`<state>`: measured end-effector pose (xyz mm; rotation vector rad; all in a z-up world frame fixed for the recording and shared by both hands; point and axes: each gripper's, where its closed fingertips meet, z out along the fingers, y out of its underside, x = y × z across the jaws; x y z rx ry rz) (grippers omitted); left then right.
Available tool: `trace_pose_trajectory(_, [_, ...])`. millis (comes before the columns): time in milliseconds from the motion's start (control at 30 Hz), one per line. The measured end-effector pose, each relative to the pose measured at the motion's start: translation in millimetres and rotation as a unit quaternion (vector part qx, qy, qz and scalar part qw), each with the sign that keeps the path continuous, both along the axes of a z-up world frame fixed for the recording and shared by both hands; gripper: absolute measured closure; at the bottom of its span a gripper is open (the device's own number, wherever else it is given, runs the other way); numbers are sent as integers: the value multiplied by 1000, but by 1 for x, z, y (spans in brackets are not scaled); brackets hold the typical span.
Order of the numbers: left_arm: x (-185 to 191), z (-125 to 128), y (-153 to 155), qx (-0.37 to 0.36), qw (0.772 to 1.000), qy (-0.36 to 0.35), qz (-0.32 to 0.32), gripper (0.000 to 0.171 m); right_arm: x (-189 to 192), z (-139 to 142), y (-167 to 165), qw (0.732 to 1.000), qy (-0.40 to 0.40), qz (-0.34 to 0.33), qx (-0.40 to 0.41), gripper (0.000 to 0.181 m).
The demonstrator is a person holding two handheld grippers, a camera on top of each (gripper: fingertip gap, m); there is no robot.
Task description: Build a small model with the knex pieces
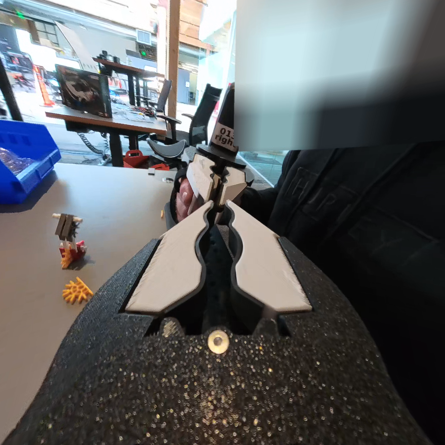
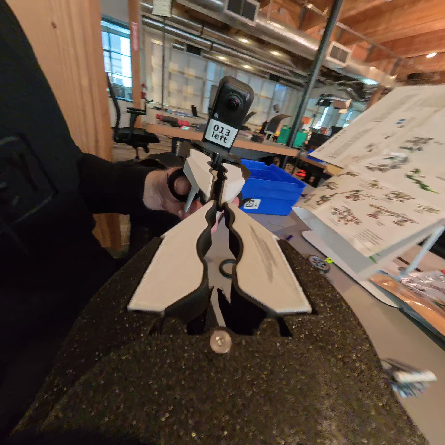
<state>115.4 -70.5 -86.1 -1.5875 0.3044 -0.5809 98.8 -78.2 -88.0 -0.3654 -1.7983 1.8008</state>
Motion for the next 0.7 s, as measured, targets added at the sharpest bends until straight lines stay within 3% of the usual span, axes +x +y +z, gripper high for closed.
trace_pose_trajectory(133, [3, -8, -24, -6, 1000, 9, 28, 166, 3, -8, -25, 998, -33, 61, 12, 177])
trace_pose_trajectory(200, [1, -3, -38, -11, 999, 7, 33, 157, -1, -5, -37, 997, -34, 72, 4, 173])
trace_pose_trajectory(233, [-3, -2, -45, -21, 998, 28, 53, 146, -6, -5, -43, 997, -31, 74, 10, 161])
trace_pose_trajectory(300, [-17, 1, -61, -54, 989, 89, 102, 133, -17, -6, -53, 996, -32, 75, 22, 153])
trace_pose_trajectory(400, [-51, 27, -103, -68, 972, 140, 173, 139, -36, -6, -59, 996, -41, 79, 13, 154])
trace_pose_trajectory(567, [-169, 45, -194, -168, 895, 221, 349, 160, -62, -28, -67, 994, -73, 70, 40, 154])
trace_pose_trajectory(700, [-259, 8, -248, -316, 819, 266, 398, 158, -72, -42, -60, 993, -95, 60, 40, 154])
